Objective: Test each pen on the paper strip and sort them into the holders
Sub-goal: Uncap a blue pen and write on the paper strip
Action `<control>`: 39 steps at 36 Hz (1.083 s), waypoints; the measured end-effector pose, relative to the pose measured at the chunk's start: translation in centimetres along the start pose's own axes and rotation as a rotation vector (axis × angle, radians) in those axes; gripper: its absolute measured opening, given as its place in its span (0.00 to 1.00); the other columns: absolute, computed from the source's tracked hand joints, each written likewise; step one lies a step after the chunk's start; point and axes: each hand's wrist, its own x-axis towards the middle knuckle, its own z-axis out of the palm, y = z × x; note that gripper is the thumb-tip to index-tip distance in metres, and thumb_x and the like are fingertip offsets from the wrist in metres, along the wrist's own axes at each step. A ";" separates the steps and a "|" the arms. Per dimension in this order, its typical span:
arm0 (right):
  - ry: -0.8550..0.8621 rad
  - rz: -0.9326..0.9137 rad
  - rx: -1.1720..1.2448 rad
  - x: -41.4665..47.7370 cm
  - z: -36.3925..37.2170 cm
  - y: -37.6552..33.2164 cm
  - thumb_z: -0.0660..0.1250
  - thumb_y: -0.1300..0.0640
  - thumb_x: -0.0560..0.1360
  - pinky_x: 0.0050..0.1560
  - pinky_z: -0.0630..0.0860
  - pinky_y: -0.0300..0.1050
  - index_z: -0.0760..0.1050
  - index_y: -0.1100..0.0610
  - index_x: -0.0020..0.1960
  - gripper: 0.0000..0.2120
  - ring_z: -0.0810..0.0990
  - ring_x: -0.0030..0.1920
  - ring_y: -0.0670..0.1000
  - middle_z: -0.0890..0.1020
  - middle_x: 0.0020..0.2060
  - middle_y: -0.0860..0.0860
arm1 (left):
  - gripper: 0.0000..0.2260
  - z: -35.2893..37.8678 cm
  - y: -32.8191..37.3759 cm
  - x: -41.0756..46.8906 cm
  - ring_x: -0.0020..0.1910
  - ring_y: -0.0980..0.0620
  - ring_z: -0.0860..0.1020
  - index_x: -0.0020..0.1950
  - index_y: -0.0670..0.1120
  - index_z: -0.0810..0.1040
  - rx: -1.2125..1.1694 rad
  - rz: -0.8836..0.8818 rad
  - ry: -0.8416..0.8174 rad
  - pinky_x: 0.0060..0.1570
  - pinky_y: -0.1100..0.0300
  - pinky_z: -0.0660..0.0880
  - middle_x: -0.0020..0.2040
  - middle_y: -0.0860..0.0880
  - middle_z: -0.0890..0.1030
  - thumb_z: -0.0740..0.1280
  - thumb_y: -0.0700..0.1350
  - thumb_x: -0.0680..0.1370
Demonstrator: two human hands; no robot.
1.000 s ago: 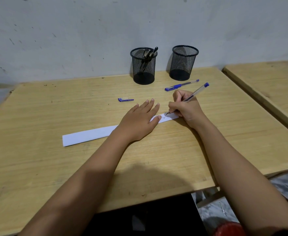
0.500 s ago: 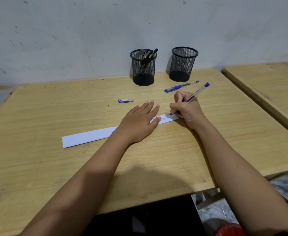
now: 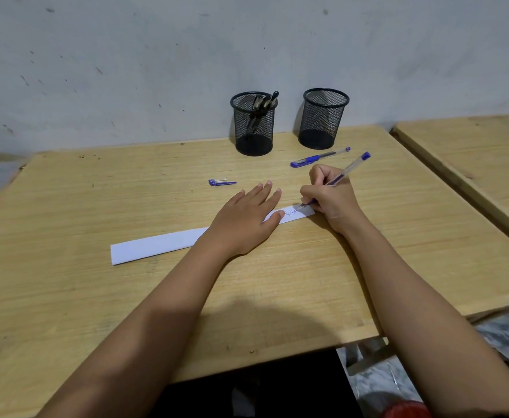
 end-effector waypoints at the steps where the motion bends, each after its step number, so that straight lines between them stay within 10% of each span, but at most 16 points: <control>1: -0.003 0.001 -0.004 0.0 0.0 0.0 0.65 0.74 0.63 0.27 0.68 0.39 0.62 0.57 0.25 0.18 0.67 0.26 0.46 0.67 0.25 0.52 | 0.23 0.0 0.0 0.0 0.77 0.56 0.45 0.77 0.53 0.48 -0.001 0.000 0.001 0.74 0.57 0.44 0.78 0.53 0.46 0.46 0.55 0.82; 14: 0.241 -0.020 0.193 -0.8 -1.1 -0.7 0.71 0.70 0.66 0.30 0.71 0.35 0.69 0.58 0.34 0.12 0.73 0.27 0.45 0.75 0.28 0.53 | 0.24 -0.8 0.3 0.3 0.76 0.52 0.55 0.75 0.48 0.59 0.046 0.026 0.120 0.72 0.55 0.55 0.77 0.49 0.58 0.53 0.55 0.80; 22: 0.214 -0.012 0.458 -0.7 -1.7 -1.7 0.71 0.69 0.68 0.53 0.79 0.43 0.78 0.61 0.40 0.05 0.82 0.43 0.51 0.83 0.38 0.53 | 0.19 -3.6 -1.2 0.3 0.70 0.49 0.66 0.68 0.45 0.71 -0.068 -0.067 0.360 0.65 0.53 0.64 0.70 0.47 0.70 0.55 0.51 0.81; 39: 0.108 -0.013 0.458 0.4 -1.9 -4.1 0.70 0.70 0.69 0.43 0.79 0.35 0.78 0.61 0.39 0.06 0.84 0.38 0.49 0.85 0.34 0.53 | 0.10 -3.9 -7.0 1.5 0.47 0.42 0.75 0.44 0.37 0.76 -0.040 -0.166 0.220 0.46 0.52 0.71 0.46 0.42 0.77 0.57 0.40 0.80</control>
